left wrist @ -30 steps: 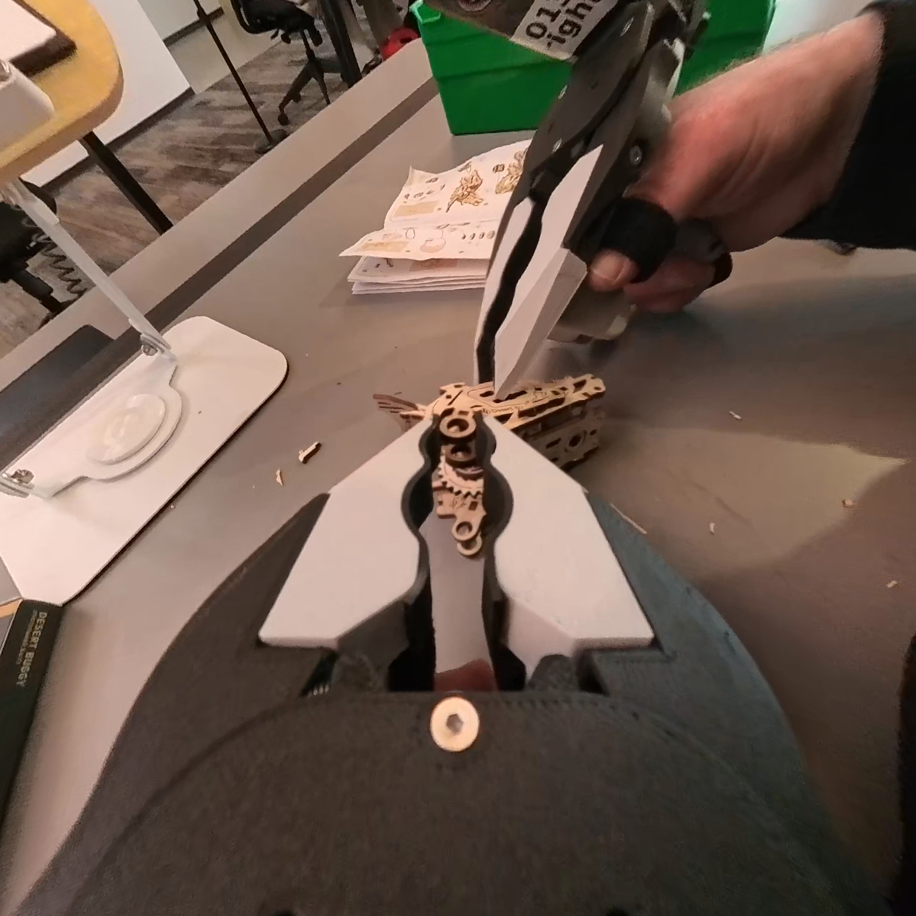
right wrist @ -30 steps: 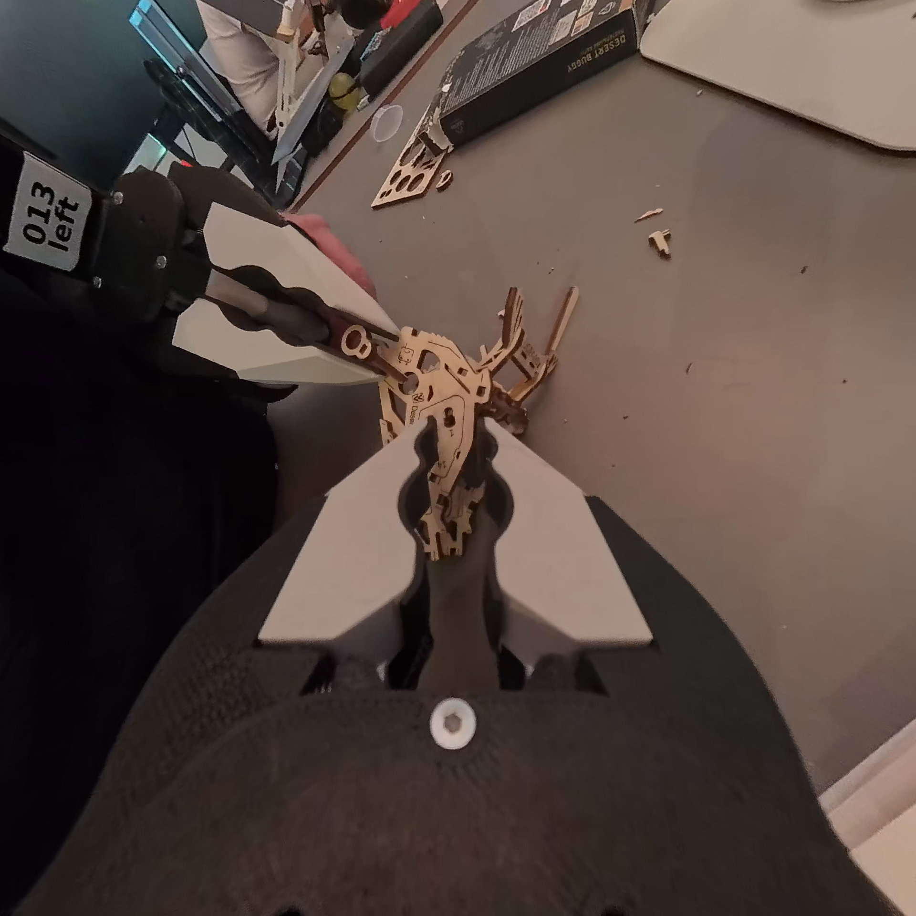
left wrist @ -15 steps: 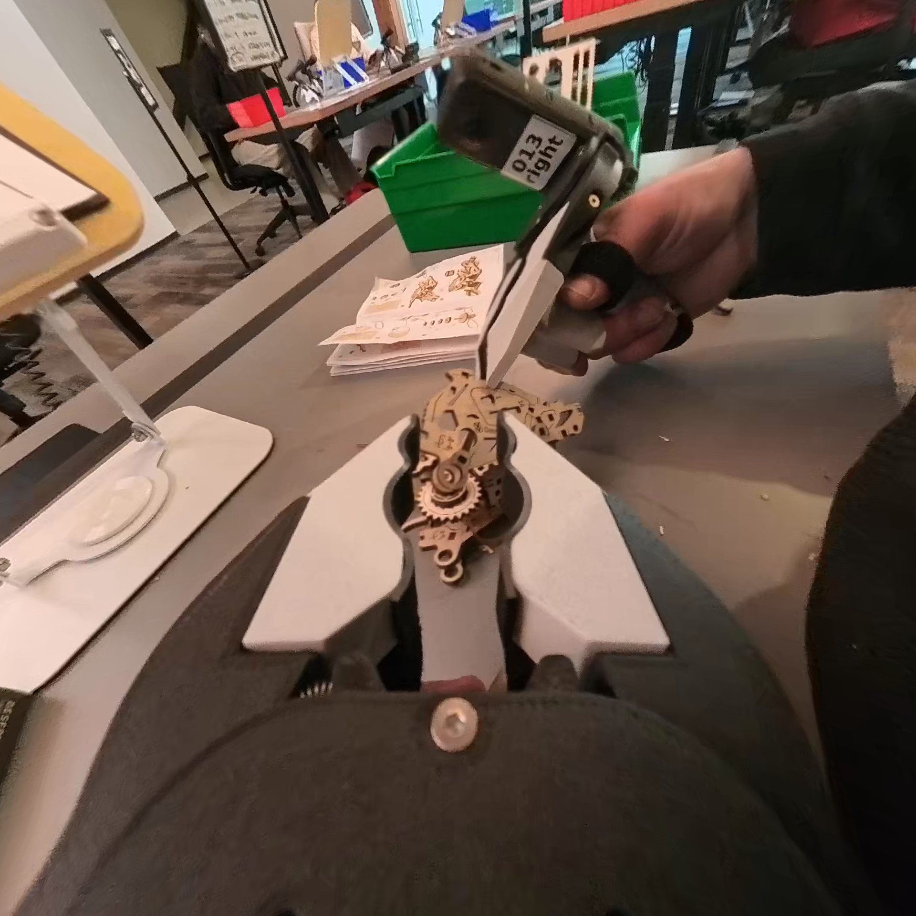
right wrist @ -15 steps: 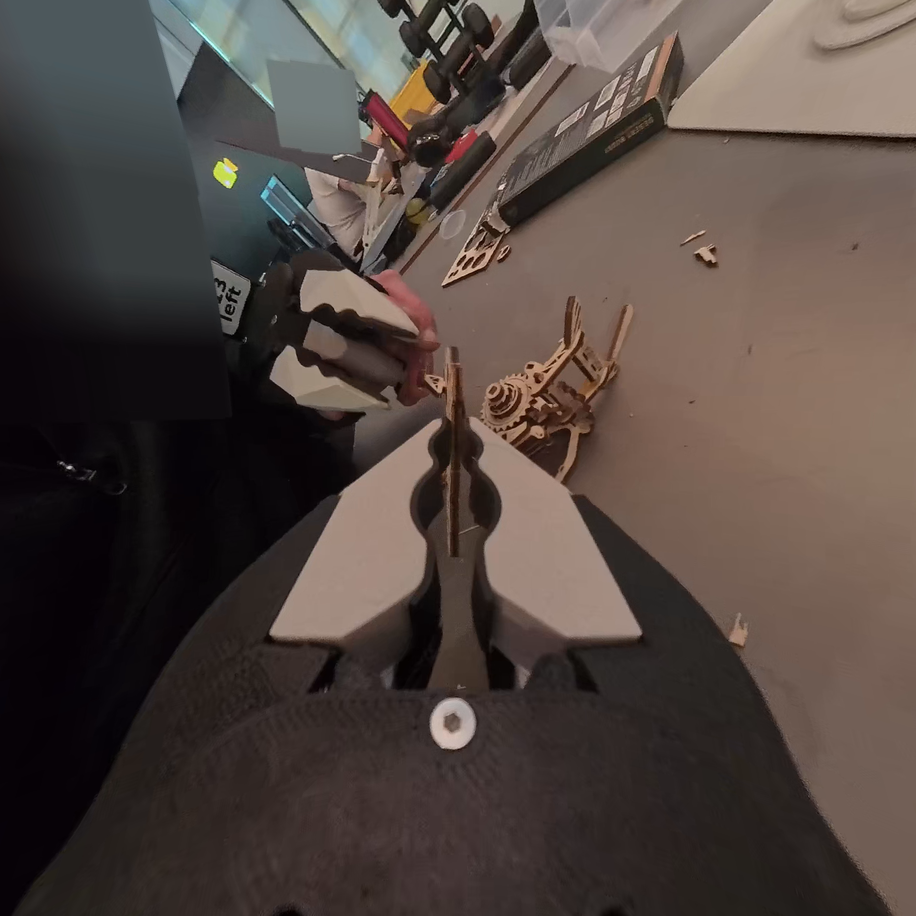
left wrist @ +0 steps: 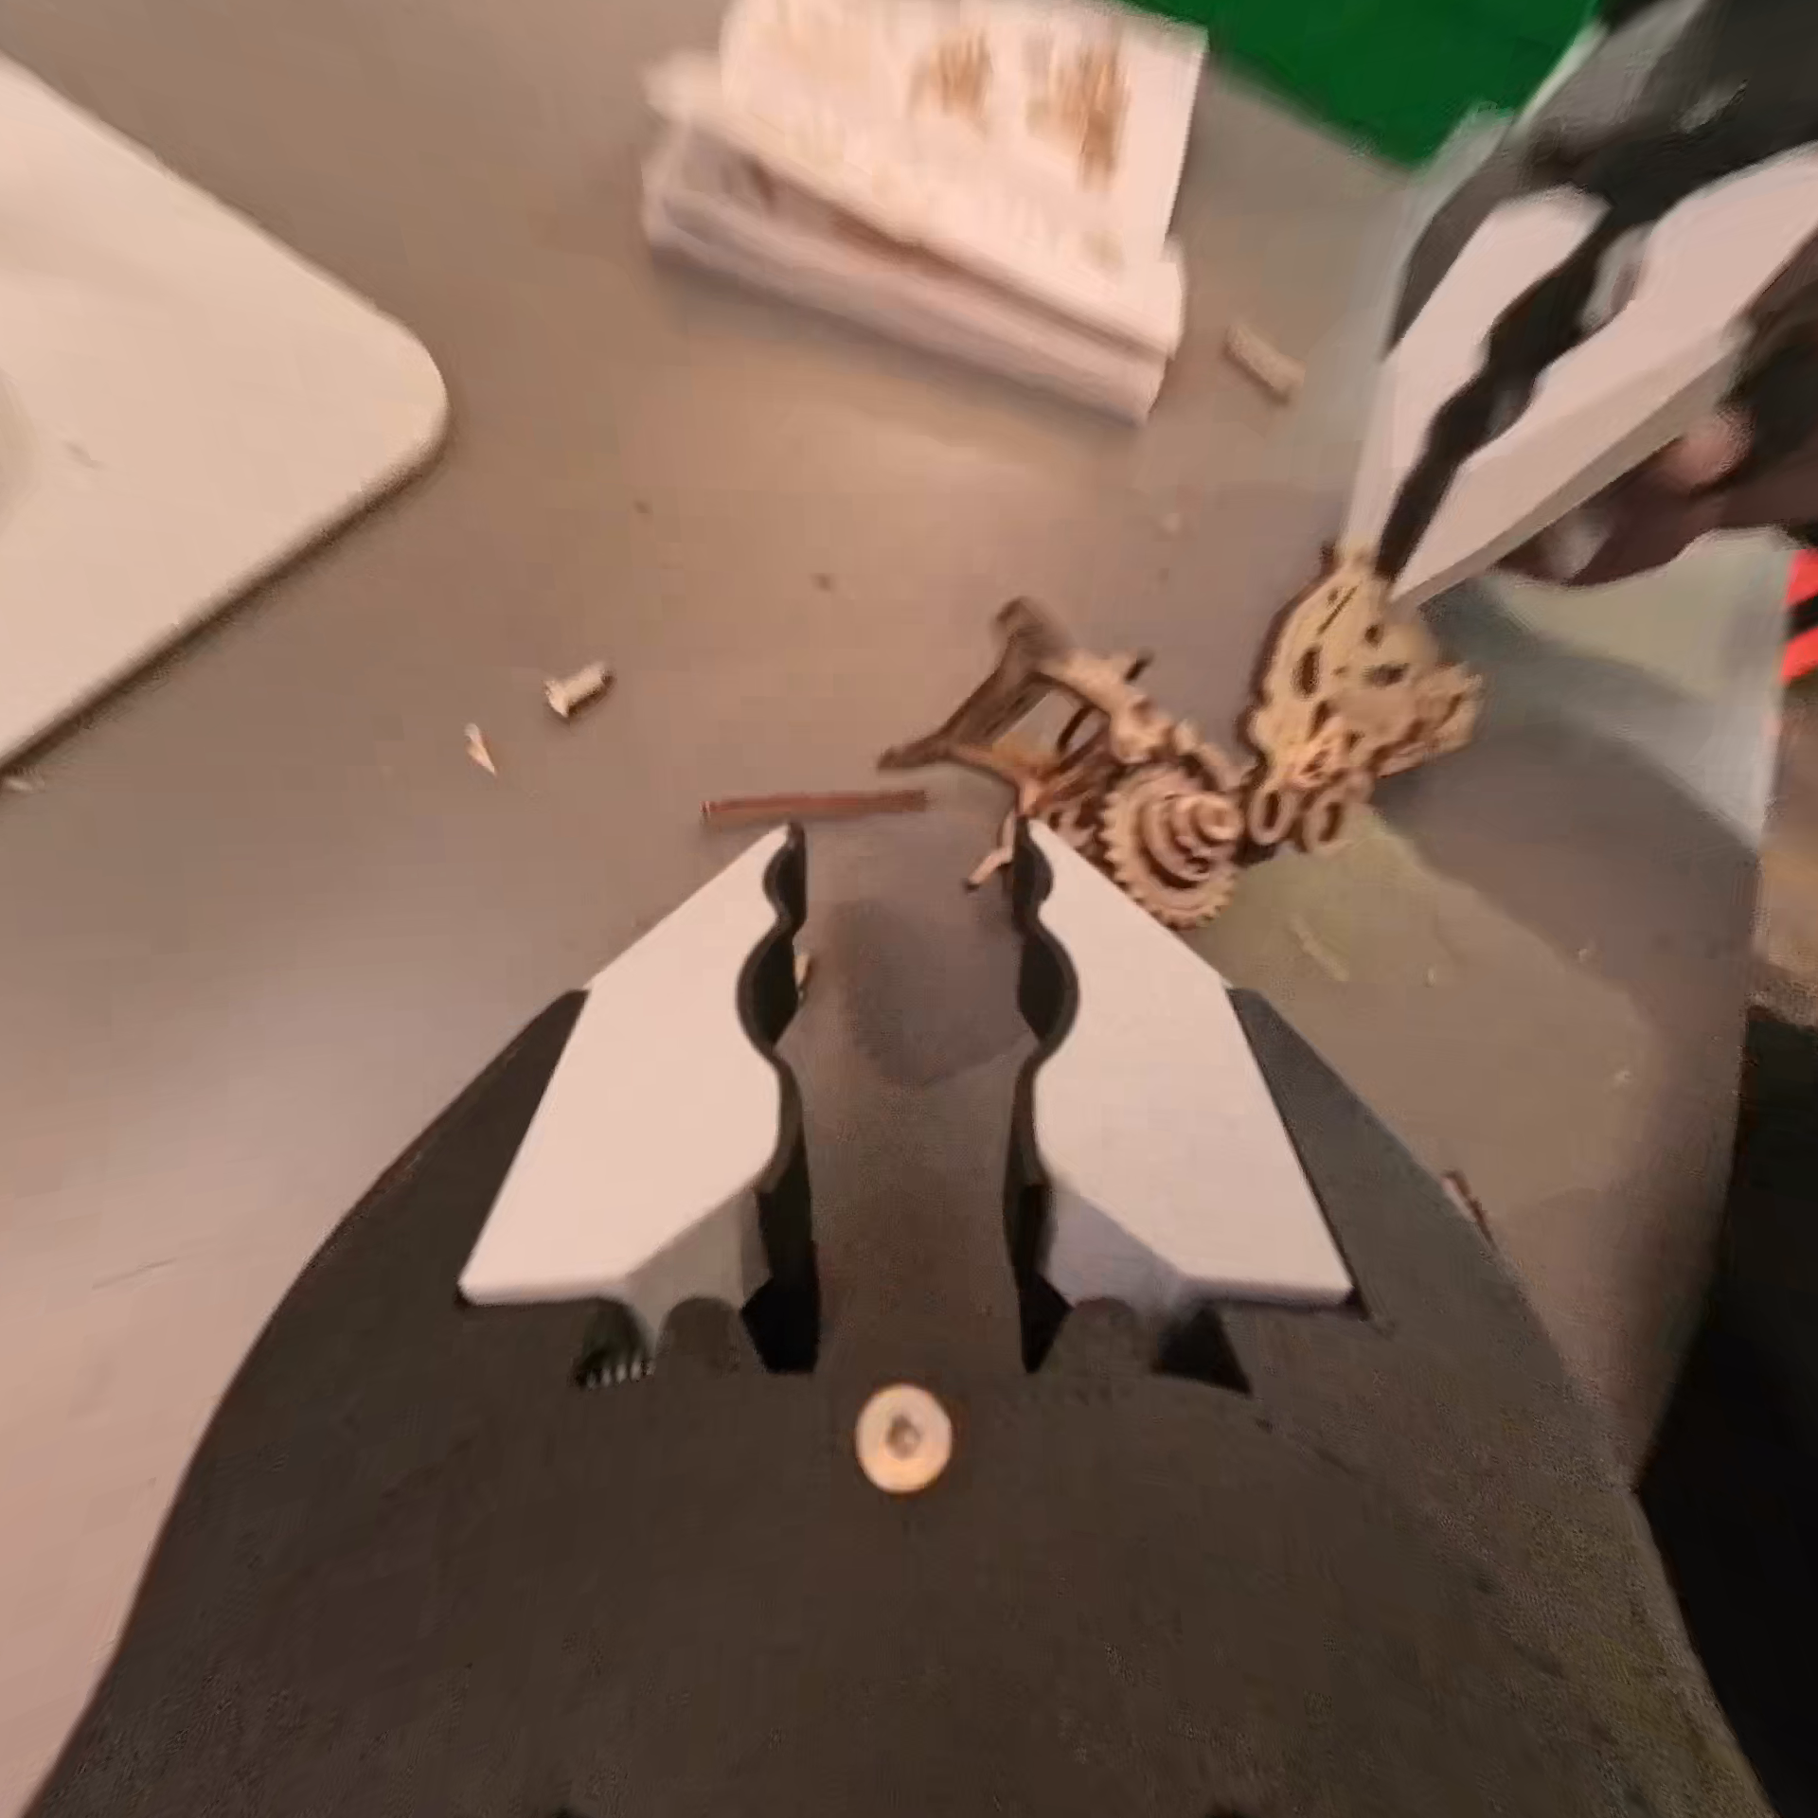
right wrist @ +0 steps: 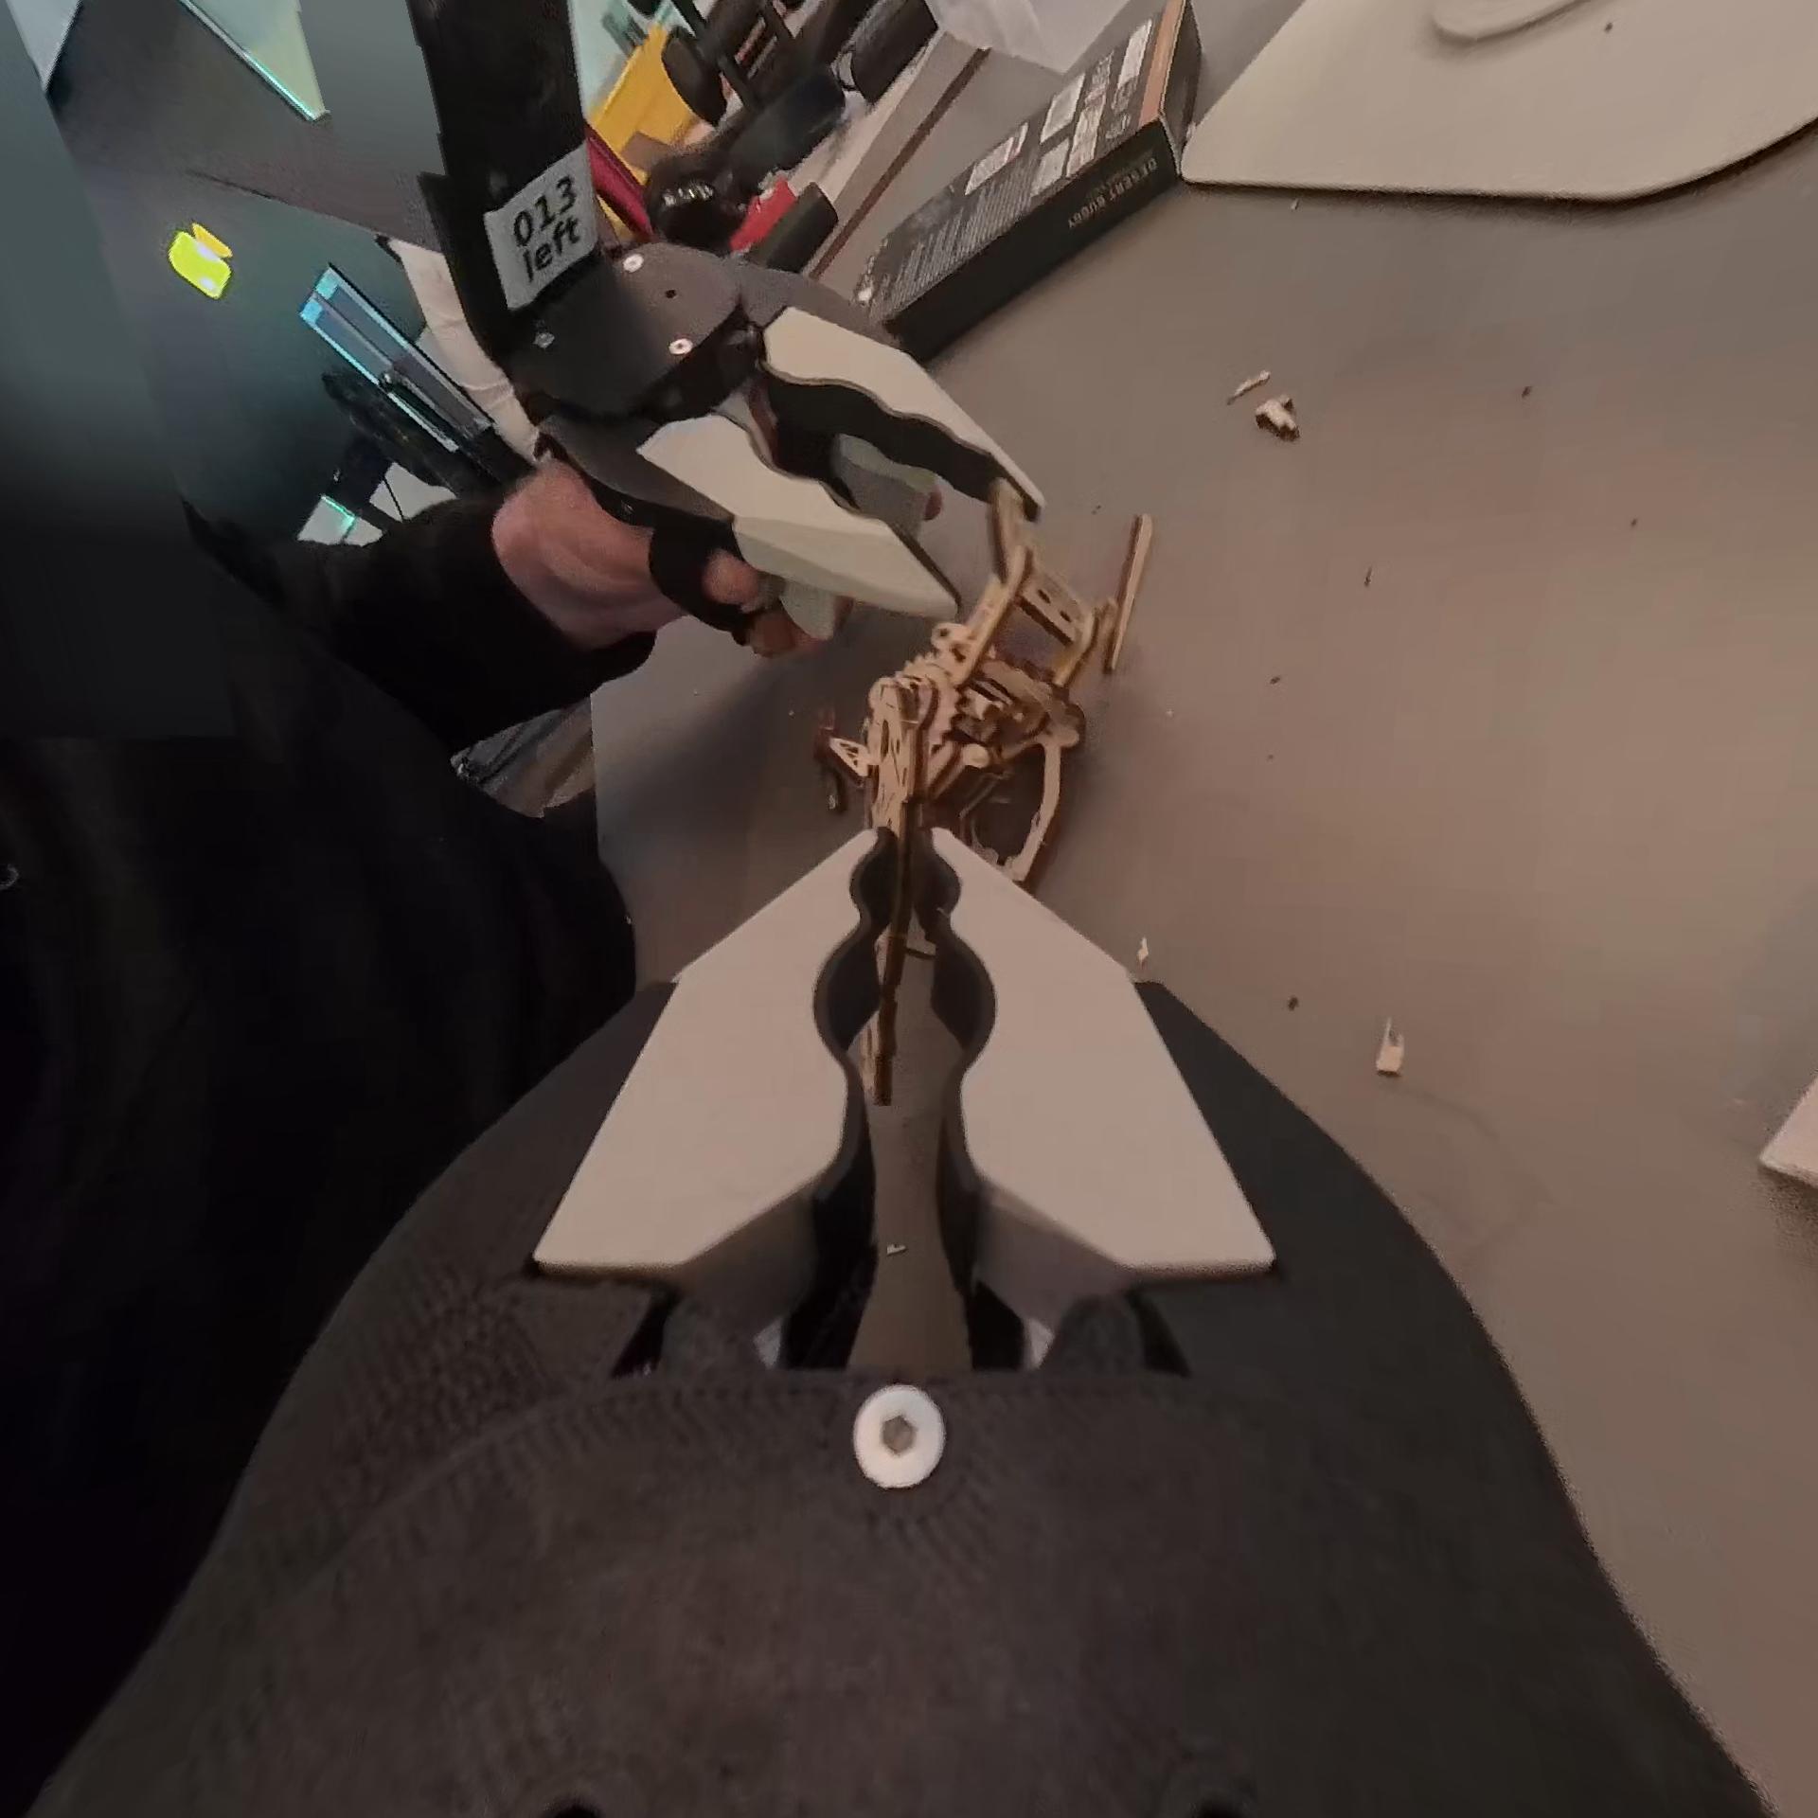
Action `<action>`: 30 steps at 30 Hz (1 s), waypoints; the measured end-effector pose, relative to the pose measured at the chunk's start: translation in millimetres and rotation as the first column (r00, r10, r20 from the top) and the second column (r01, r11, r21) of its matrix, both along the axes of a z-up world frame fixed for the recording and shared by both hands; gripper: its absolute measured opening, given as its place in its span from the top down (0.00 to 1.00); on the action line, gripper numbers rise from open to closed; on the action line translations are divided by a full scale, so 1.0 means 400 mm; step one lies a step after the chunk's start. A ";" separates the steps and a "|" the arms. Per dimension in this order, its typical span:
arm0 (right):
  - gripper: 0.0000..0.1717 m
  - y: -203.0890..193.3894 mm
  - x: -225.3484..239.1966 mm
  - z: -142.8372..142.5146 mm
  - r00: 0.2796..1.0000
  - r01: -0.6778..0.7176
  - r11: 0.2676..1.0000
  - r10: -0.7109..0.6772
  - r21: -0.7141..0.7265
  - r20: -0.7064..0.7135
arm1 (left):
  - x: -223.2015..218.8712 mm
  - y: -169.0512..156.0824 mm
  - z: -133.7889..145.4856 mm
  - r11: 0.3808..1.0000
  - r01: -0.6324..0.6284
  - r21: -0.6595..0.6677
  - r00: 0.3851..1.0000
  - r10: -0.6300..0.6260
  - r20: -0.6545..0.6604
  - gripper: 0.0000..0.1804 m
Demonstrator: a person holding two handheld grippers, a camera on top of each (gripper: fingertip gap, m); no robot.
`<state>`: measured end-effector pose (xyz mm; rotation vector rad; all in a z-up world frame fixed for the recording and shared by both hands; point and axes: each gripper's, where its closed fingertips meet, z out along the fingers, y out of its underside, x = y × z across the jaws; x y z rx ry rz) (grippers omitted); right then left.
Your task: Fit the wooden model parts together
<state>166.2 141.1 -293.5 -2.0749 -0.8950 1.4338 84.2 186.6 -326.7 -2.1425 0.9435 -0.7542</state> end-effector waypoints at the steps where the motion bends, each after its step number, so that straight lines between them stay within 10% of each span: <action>1: 1.00 -0.004 -0.001 -0.006 1.000 -0.001 1.000 0.001 0.000 0.007 | 0.002 -0.004 -0.024 0.999 0.011 -0.038 0.999 -0.012 -0.033 0.77; 14: 1.00 -0.067 -0.026 -0.030 0.996 -0.081 0.995 0.078 0.054 0.051 | 0.044 -0.100 0.038 0.953 0.269 -0.141 0.928 -0.217 0.304 0.82; 30: 1.00 -0.109 -0.021 -0.038 0.979 -0.112 0.978 0.078 0.174 0.191 | 0.039 -0.177 0.057 0.873 0.477 0.106 0.847 -0.488 0.209 0.63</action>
